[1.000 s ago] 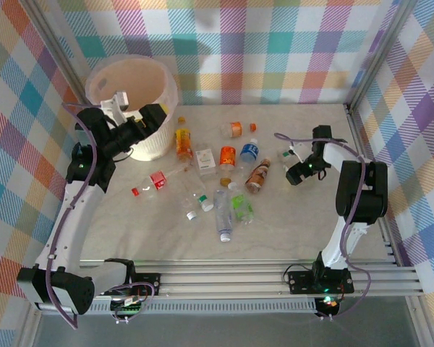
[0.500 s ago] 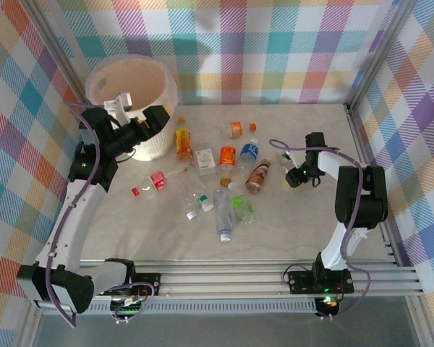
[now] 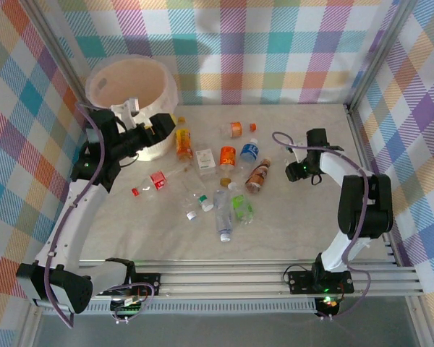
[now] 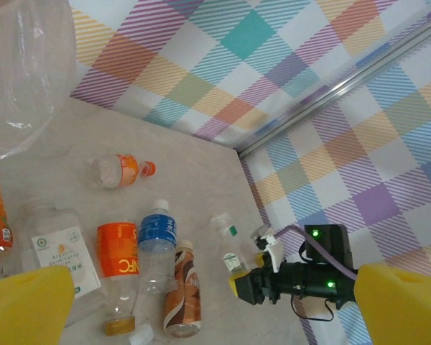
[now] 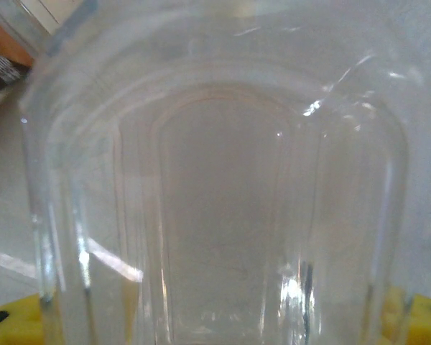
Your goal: Put the plastic bottles in the bin
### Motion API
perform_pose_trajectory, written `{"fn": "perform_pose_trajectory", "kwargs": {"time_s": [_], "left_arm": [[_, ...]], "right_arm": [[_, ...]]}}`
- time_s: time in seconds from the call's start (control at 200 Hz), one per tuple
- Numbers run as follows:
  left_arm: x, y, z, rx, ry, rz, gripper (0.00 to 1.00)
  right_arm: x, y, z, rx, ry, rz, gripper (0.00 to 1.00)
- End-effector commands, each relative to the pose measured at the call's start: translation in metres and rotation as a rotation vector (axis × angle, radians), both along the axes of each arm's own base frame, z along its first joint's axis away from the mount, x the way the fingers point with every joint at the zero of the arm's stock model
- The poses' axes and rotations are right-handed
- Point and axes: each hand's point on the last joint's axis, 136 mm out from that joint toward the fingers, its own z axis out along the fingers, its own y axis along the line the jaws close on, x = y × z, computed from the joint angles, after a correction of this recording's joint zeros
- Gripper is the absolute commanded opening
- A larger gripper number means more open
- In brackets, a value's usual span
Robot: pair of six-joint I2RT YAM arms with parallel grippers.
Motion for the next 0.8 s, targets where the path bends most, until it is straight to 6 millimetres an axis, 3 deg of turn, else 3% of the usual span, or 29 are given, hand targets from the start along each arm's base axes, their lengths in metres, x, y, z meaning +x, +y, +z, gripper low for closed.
{"fn": "perform_pose_trajectory", "kwargs": {"time_s": [0.0, 0.11, 0.28, 0.405, 0.56, 0.795], "left_arm": [[-0.006, -0.008, 0.01, 0.015, -0.024, -0.035, 1.0], [-0.005, -0.018, 0.003, 0.007, 0.005, -0.06, 1.0], [-0.009, -0.039, -0.002, 0.008, 0.007, -0.107, 1.0], [-0.002, -0.043, -0.011, -0.003, 0.026, -0.04, 1.0], [-0.001, -0.07, -0.02, -0.025, 0.059, -0.112, 1.0], [-0.005, -0.122, -0.038, 0.029, 0.103, -0.258, 1.0]], "right_arm": [[0.005, 0.02, 0.039, 0.128, -0.123, -0.056, 0.41], [0.004, 0.039, 0.064, 0.205, -0.2, -0.092, 0.38], [-0.011, 0.074, 0.086, 0.377, -0.229, -0.124, 0.37], [-0.024, 0.104, 0.107, 0.552, -0.258, -0.129, 0.37], [-0.043, 0.139, 0.127, 0.726, -0.26, -0.071, 0.37], [-0.053, 0.17, 0.164, 0.889, -0.32, 0.048, 0.35]]}}
